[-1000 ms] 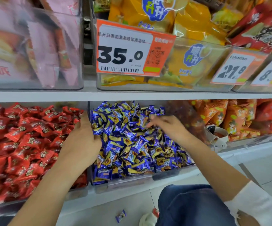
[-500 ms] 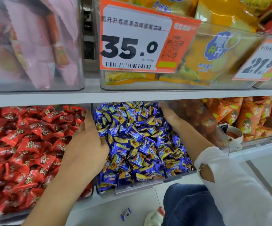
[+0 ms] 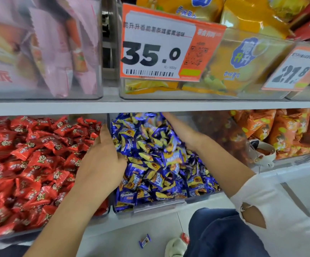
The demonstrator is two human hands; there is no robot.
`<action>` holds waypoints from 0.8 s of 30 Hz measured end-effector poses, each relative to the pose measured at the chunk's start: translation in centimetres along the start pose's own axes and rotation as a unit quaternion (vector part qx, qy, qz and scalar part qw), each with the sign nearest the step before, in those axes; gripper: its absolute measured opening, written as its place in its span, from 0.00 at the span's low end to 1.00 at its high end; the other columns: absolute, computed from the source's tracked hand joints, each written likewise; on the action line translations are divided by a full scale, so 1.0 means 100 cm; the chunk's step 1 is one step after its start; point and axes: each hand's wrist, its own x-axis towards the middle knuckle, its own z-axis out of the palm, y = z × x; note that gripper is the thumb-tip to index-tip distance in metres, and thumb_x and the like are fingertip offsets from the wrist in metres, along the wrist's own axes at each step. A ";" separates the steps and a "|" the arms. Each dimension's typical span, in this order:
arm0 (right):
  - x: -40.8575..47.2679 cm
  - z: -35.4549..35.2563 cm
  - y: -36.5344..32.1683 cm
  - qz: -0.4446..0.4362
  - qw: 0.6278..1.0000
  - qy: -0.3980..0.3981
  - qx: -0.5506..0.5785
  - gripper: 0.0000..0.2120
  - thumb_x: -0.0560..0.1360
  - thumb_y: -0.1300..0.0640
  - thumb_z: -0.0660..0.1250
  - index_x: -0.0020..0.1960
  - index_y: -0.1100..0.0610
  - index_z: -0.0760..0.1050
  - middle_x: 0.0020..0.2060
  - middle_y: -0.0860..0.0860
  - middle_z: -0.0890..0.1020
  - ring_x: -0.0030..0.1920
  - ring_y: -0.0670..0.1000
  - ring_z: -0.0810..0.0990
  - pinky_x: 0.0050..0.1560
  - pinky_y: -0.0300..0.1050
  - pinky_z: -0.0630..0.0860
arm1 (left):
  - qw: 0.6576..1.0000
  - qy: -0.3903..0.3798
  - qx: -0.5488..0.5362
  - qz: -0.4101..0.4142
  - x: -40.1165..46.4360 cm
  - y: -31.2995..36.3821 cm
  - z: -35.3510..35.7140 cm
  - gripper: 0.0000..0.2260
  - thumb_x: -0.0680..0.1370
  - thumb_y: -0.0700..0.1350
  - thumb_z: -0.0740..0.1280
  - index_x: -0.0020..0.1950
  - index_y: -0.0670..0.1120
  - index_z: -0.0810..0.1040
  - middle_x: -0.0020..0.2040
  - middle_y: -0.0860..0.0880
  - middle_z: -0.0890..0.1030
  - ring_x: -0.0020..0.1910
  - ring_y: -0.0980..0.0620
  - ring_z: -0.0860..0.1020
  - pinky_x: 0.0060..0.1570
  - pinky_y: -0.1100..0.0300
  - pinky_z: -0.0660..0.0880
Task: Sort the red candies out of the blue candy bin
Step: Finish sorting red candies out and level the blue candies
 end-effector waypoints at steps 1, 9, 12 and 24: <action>-0.009 0.007 -0.005 -0.036 0.999 -0.010 -0.034 0.26 0.77 0.34 0.50 0.69 0.43 0.67 0.72 0.47 0.66 0.72 0.49 0.63 0.74 0.51 0.53 | 1.000 -0.002 -0.002 0.000 0.000 0.000 0.000 0.34 0.76 0.38 0.59 0.78 0.44 0.44 0.74 0.40 0.60 0.63 0.40 0.71 0.55 0.52 0.70; -0.059 0.053 0.006 -0.214 0.893 0.034 -0.394 0.33 0.74 0.34 0.58 0.75 0.38 0.50 0.70 0.51 0.65 0.67 0.58 0.67 0.66 0.52 0.67 | 1.000 -0.002 -0.009 0.007 0.003 -0.003 0.001 0.30 0.77 0.37 0.59 0.77 0.44 0.50 0.71 0.38 0.65 0.59 0.38 0.73 0.46 0.55 0.67; -0.060 0.062 0.013 -0.225 0.880 0.045 -0.415 0.35 0.71 0.30 0.55 0.74 0.40 0.55 0.68 0.52 0.68 0.66 0.59 0.68 0.65 0.55 0.67 | 1.000 -0.001 -0.006 0.009 0.003 -0.004 0.002 0.30 0.76 0.37 0.59 0.76 0.44 0.51 0.71 0.37 0.66 0.56 0.37 0.74 0.44 0.56 0.66; -0.041 0.046 0.020 -0.171 0.829 0.029 -0.532 0.33 0.74 0.35 0.59 0.75 0.41 0.52 0.68 0.56 0.67 0.65 0.60 0.69 0.58 0.51 0.70 | 1.000 -0.003 -0.001 0.003 0.003 -0.003 0.001 0.30 0.76 0.36 0.58 0.76 0.44 0.51 0.68 0.35 0.68 0.50 0.36 0.74 0.43 0.55 0.65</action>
